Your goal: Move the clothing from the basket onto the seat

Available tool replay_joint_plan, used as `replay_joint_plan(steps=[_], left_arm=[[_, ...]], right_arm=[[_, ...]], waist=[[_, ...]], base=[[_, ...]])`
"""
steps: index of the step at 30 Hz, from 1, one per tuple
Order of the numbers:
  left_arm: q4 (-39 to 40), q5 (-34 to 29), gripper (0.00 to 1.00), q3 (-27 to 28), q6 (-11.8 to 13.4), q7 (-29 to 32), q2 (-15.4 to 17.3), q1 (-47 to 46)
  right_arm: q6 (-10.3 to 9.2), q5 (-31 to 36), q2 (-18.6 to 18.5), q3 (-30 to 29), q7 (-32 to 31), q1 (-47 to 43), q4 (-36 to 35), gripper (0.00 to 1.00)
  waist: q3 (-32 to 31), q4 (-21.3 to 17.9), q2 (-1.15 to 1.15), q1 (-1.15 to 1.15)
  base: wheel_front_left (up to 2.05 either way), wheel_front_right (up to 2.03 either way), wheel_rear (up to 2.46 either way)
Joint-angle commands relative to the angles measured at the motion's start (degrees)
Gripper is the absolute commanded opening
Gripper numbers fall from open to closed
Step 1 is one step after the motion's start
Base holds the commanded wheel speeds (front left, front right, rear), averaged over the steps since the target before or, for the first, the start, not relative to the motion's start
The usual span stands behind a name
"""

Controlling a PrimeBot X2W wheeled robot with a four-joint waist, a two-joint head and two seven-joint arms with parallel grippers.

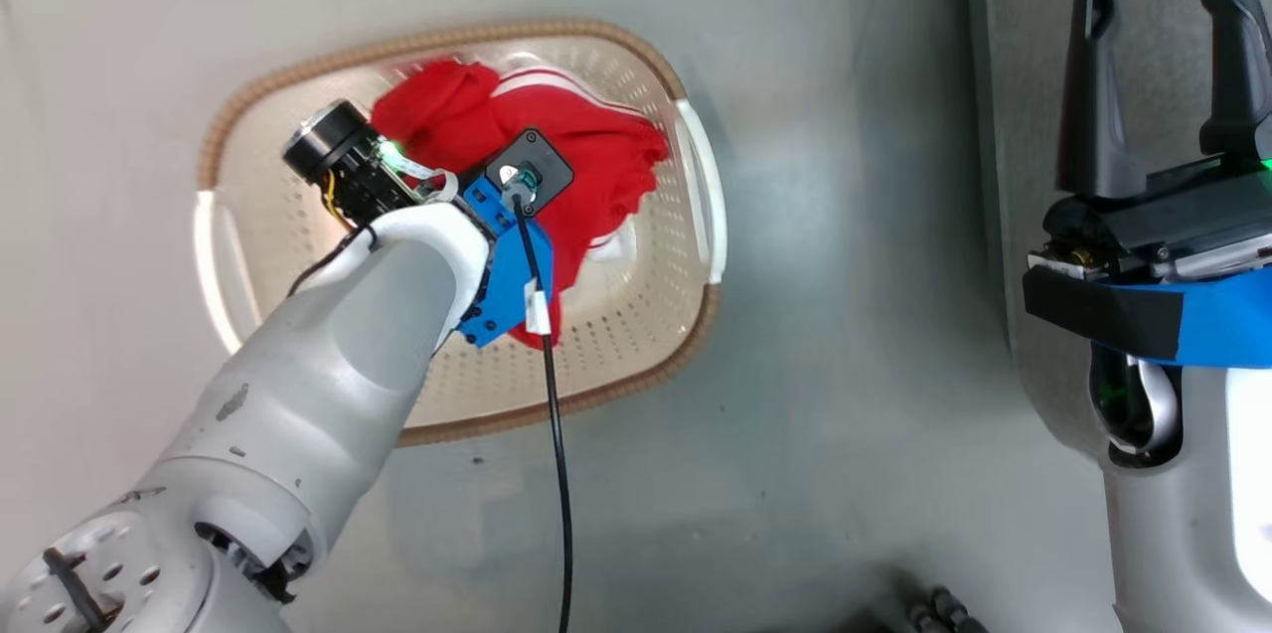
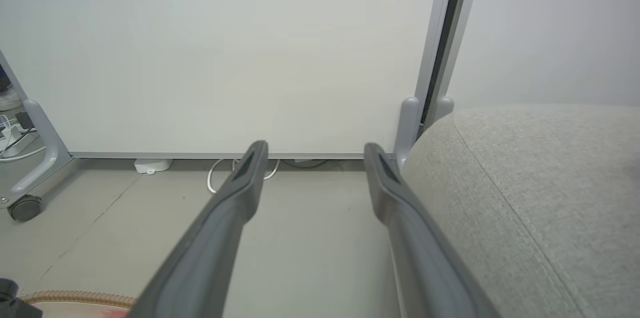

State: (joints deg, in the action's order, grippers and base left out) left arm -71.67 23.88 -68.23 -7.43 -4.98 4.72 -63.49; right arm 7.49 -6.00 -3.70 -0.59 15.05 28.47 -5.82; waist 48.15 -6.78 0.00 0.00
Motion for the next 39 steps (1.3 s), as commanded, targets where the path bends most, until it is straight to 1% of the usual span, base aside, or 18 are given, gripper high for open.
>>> replay_joint_plan(steps=[1,6,10,15,18,20,25,32,39], left_arm=[[0.3,0.5,0.00,0.4,0.1,-0.8,-0.2,0.5],[0.7,2.9,0.00,1.9,0.0,-5.5,-1.0,1.7],[1.3,4.5,0.00,2.5,0.0,-8.1,-1.4,2.8],[3.2,6.4,0.00,4.2,0.0,-9.9,-1.6,3.9],[5.0,7.2,0.00,5.5,0.7,-10.2,-1.7,4.4],[7.4,7.7,0.00,6.9,1.3,-10.3,-1.5,4.7],[14.5,7.8,0.00,11.5,2.9,-10.3,0.4,7.6],[22.6,5.6,0.00,16.3,4.0,-10.3,1.7,12.5],[28.4,3.8,0.00,19.2,3.9,-10.3,1.6,18.0]], right_arm=[[0.01,0.2,-0.5,-0.3,0.2,-0.7,0.3,1.00],[0.01,0.2,-1.2,-0.8,0.2,-2.4,2.2,1.00],[0.01,0.3,-1.3,-1.2,0.2,-4.4,3.4,1.00],[0.01,0.2,-1.6,-1.9,0.2,-7.2,5.3,1.00],[0.01,0.1,-1.7,-2.2,0.2,-8.9,6.2,1.00],[0.01,0.0,-1.8,-2.3,0.2,-9.9,6.8,1.00],[0.01,-0.2,-1.6,-2.5,0.2,-12.5,8.2,1.00],[0.01,-0.6,-1.0,-2.2,0.2,-15.9,9.6,1.00],[0.01,-1.0,-0.5,-2.3,0.2,-19.6,10.6,1.00]], waist=[[-3.2,1.8,0.00,0.00],[-8.8,3.5,0.00,0.00],[-13.6,4.6,0.00,0.00],[-19.2,5.9,0.00,0.00],[-22.2,6.5,0.00,0.00],[-23.9,6.8,0.00,0.00],[-28.0,7.3,0.00,0.00],[-33.6,7.8,0.00,0.00],[-38.9,8.7,0.00,0.00]], base=[[0.00,0.00,0.00],[0.00,0.00,0.00],[0.00,0.00,0.00],[0.00,0.00,0.00],[0.00,0.00,0.00],[0.00,0.00,0.00],[0.00,0.00,0.00],[0.00,0.00,0.00],[0.00,0.00,0.00]])
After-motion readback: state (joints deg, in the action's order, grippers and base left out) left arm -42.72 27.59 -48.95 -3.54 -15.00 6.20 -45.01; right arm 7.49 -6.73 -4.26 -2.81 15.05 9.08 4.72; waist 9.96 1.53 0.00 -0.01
